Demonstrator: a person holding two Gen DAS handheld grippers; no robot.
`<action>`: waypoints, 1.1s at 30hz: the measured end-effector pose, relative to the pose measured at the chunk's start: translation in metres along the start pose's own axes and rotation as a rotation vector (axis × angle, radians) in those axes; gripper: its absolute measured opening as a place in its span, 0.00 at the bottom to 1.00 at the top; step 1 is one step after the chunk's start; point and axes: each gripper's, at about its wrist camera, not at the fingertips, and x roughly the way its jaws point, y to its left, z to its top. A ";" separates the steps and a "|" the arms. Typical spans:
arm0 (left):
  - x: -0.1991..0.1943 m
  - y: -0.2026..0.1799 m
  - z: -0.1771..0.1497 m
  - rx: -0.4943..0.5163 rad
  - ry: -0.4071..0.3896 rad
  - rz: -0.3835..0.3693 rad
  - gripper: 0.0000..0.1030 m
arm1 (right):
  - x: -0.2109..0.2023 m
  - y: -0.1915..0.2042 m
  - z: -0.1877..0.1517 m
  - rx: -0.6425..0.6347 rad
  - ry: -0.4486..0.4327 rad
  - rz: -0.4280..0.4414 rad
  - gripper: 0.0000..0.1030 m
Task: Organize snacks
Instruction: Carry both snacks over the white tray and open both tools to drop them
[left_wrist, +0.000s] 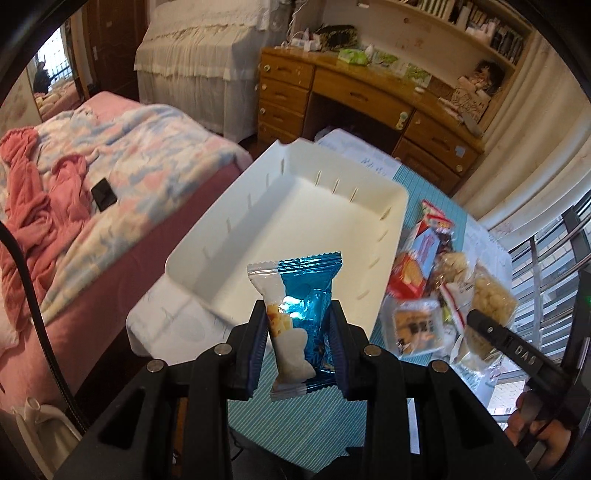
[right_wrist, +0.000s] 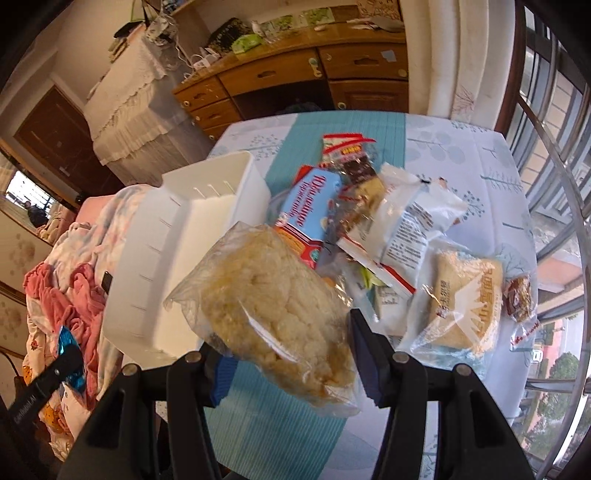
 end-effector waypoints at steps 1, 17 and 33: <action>-0.002 -0.004 0.006 0.015 -0.014 -0.009 0.29 | -0.001 0.002 0.000 -0.001 -0.007 0.008 0.54; 0.017 0.000 0.075 0.211 -0.031 -0.174 0.29 | -0.012 0.069 -0.005 -0.003 -0.146 0.083 0.54; 0.042 0.043 0.137 0.398 0.003 -0.320 0.29 | 0.006 0.164 -0.012 0.020 -0.222 0.064 0.54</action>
